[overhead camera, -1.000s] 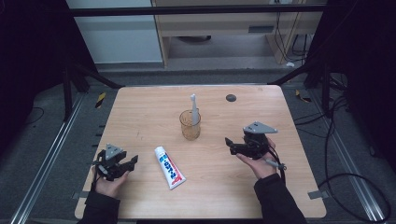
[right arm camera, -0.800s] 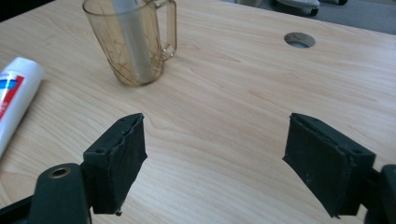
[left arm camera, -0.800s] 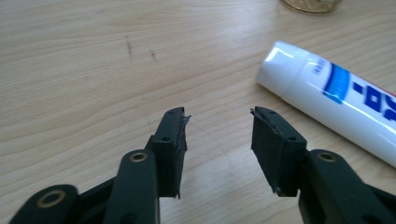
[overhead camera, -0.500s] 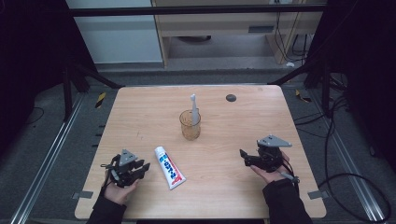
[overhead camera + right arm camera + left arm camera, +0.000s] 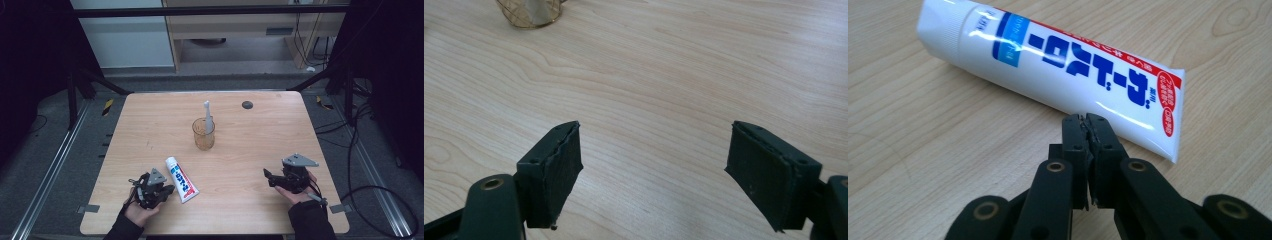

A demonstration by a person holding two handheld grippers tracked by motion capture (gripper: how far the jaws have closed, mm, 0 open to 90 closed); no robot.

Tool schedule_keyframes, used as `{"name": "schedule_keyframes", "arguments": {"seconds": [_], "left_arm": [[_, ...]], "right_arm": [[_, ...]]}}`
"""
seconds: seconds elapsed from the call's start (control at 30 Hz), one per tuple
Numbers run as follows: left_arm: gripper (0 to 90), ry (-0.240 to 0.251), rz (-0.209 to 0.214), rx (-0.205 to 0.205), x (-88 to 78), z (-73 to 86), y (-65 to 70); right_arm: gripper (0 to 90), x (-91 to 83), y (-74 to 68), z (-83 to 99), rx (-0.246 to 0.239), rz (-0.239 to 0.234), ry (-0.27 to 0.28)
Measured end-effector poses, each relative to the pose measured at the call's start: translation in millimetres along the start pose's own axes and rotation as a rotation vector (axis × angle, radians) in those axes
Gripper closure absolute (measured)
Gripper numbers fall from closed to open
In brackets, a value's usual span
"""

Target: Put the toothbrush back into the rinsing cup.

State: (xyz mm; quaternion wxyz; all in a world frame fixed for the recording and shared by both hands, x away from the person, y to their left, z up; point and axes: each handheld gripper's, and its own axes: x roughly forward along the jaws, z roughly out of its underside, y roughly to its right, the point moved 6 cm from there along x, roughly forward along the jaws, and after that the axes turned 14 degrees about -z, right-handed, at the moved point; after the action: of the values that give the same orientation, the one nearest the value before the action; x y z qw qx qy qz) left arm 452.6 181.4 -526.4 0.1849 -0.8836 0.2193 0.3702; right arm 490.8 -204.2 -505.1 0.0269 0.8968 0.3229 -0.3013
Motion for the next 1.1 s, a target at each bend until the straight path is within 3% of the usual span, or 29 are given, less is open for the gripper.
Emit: {"name": "schedule_keyframes", "arguments": {"seconds": [0.57,0.8,1.1], "left_arm": [[89.2,-0.001,0.037,0.036,3.1,-4.1,12.9],[89.4,-0.015,0.03,0.053,3.6,-2.2,12.6],[89.4,-0.007,0.03,0.048,6.4,-4.7,12.7]], "right_arm": [[20.6,1.7,5.9,3.6,0.005,0.018,-0.011],[20.5,2.7,6.7,5.1,0.006,0.02,-0.016],[20.4,3.0,7.9,5.3,0.006,0.024,-0.017]]}}
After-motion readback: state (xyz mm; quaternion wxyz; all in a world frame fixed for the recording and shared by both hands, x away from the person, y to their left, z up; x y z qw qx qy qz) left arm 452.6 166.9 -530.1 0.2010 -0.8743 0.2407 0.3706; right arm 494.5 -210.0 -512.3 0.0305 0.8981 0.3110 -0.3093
